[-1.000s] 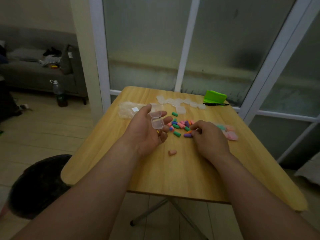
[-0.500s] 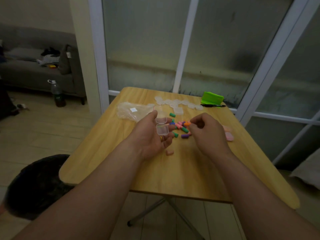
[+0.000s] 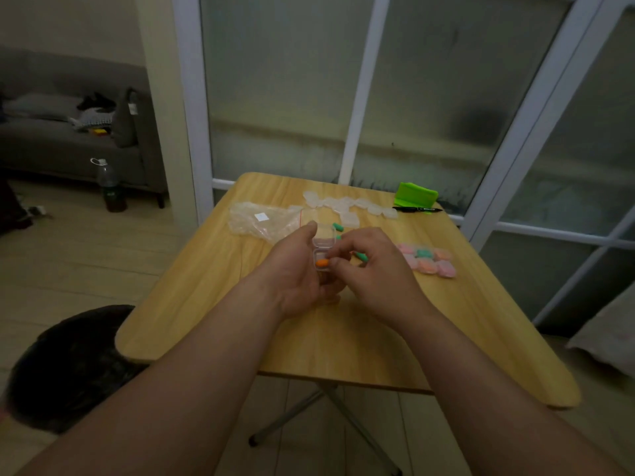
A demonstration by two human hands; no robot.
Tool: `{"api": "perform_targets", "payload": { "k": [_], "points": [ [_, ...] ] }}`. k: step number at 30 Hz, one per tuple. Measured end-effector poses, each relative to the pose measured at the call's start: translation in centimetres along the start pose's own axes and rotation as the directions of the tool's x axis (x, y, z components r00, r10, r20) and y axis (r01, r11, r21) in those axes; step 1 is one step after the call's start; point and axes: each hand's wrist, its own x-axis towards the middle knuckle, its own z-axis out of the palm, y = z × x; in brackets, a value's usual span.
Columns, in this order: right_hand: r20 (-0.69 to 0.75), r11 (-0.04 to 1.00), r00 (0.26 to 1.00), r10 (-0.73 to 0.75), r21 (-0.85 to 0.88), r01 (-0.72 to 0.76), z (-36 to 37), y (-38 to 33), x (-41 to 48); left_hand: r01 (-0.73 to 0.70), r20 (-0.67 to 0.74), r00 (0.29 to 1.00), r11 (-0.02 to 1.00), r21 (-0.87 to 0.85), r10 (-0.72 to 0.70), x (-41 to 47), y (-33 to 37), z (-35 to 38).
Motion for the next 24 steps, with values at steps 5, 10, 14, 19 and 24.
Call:
{"api": "perform_targets", "payload": {
  "k": [5, 10, 14, 19, 24],
  "points": [
    [0.005, 1.000, 1.000, -0.001, -0.003, 0.001, 0.3, 0.1, -0.1, -0.015, 0.018, 1.000, 1.000, -0.023, 0.016, 0.6, -0.2, -0.4],
    [-0.008, 1.000, 1.000, -0.005, -0.008, 0.005, -0.2, 0.1, 0.0, -0.020, 0.010, 1.000, 1.000, -0.006, 0.020, 0.7, -0.1, -0.6],
    [-0.136, 0.996, 0.987, 0.086, -0.003, -0.088, -1.4, 1.2, 1.1, -0.033, -0.032, 0.999, 0.999, -0.029, 0.032, 0.9, 0.5, -0.6],
    [-0.164, 0.944, 0.969, 0.187, -0.242, -0.223, -2.8, 4.6, 3.7, -0.066, -0.073, 0.995, 0.996, -0.060, 0.061, 1.6, 1.0, -0.4],
    [-0.048, 0.871, 0.984, 0.172, -0.459, -0.175, -2.8, 6.7, 6.3, -0.053, -0.076, 0.996, 0.994, -0.092, 0.046, 2.5, 1.1, -0.2]
  ]
}}
